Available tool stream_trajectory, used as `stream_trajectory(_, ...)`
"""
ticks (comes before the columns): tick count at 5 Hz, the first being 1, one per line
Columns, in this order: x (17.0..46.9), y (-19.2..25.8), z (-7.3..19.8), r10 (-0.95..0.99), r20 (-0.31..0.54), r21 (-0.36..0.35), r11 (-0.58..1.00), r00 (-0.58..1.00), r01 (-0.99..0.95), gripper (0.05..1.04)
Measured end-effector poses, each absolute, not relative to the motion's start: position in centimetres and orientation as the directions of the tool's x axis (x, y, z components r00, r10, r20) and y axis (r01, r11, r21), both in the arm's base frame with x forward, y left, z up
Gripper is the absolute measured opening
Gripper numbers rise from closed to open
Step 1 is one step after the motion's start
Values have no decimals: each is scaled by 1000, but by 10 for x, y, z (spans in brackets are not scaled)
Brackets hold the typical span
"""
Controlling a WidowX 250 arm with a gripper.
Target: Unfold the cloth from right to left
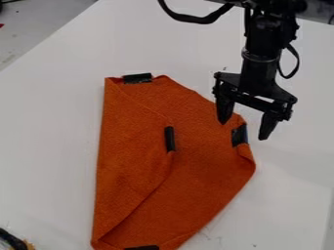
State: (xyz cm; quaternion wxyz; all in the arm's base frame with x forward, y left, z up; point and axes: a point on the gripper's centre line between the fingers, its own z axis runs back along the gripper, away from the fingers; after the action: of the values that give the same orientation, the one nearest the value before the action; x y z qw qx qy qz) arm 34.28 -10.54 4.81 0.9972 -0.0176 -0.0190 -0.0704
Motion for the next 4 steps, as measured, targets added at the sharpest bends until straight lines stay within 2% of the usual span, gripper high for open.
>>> stream_trajectory(2, 324, -88, 24, -122, -26, -8, 992, 992, 122, 1000)
stream_trajectory(3, 323, -70, 33, -98, 15, 7, 995, 995, 98, 1000)
stream_trajectory(4, 320, -52, 33, -85, 9, 15, 996, 996, 85, 1000)
